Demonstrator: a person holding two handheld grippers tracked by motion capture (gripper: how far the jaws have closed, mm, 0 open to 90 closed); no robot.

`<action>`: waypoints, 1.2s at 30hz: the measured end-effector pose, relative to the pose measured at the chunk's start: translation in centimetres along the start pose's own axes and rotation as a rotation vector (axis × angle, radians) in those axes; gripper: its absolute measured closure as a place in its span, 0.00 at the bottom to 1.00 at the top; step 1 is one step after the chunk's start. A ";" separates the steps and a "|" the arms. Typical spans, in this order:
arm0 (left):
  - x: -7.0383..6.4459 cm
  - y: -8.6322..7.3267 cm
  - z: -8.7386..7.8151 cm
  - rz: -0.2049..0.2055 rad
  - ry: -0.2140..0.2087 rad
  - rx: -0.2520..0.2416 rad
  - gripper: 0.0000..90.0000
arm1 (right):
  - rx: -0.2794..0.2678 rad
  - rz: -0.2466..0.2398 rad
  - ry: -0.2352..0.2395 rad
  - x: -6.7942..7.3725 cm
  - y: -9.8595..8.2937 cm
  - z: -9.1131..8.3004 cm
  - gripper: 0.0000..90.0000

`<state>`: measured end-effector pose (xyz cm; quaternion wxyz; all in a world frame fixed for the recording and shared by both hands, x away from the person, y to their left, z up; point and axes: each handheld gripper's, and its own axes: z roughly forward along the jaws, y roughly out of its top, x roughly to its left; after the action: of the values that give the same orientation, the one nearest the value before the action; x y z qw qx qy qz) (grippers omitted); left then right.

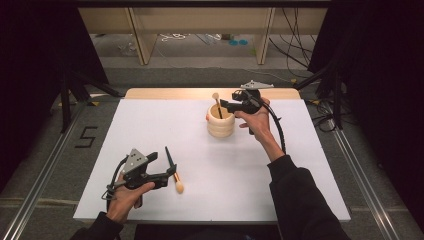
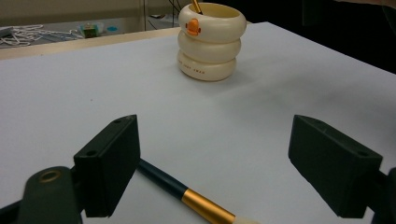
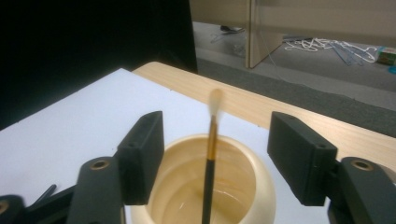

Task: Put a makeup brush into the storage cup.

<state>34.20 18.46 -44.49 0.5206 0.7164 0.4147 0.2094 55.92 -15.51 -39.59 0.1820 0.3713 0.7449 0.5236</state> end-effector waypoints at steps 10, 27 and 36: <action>0.0 0.0 0.0 -0.002 0.001 -0.003 0.18 | 0.011 -0.040 -0.004 1.7 -0.1 -2.5 0.31; -0.1 0.0 0.0 -0.018 0.003 -0.007 0.18 | -0.020 -0.068 0.002 3.3 -0.8 -5.3 0.29; -0.1 0.0 0.0 -0.018 0.002 -0.009 0.18 | -0.019 -0.060 0.016 4.0 -1.3 -6.1 0.28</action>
<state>34.14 18.42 -44.48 0.5253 0.7099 0.4208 0.2074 48.77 -16.68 -37.92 0.1949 0.3429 0.7522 0.5279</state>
